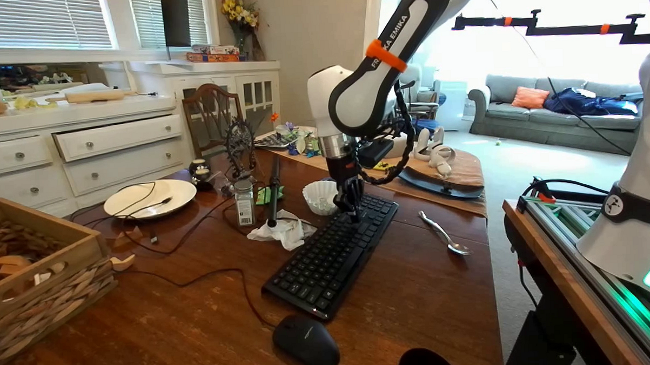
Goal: Press the enter button on the keyboard
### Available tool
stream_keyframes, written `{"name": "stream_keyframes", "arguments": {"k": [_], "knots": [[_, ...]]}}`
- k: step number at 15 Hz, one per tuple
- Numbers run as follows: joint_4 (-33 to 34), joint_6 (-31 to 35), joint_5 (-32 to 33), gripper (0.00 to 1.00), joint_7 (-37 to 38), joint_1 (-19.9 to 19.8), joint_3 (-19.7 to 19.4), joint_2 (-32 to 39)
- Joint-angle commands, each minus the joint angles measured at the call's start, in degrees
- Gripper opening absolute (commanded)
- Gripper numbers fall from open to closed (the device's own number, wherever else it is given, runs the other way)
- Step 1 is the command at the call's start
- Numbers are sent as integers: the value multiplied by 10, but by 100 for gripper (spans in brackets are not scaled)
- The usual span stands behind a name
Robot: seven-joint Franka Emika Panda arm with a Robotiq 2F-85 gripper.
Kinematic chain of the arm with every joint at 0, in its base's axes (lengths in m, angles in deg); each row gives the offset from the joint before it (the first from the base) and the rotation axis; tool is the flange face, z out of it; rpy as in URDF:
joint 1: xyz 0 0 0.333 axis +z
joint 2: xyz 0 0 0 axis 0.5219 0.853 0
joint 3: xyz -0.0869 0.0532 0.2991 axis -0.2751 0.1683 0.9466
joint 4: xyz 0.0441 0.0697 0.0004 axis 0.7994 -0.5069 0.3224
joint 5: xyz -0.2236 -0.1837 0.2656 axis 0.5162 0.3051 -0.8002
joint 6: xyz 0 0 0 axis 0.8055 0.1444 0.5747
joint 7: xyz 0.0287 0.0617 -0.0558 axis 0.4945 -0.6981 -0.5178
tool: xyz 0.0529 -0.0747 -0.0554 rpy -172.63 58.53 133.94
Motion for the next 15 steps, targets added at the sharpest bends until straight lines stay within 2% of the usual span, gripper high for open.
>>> {"name": "stream_keyframes", "arguments": {"k": [1, 11, 15], "knots": [[12, -24, -10, 0, 12, 3, -5, 6], [20, -34, -11, 0, 8, 1, -3, 19], [15, -14, -11, 0, -6, -2, 1, 22]]}}
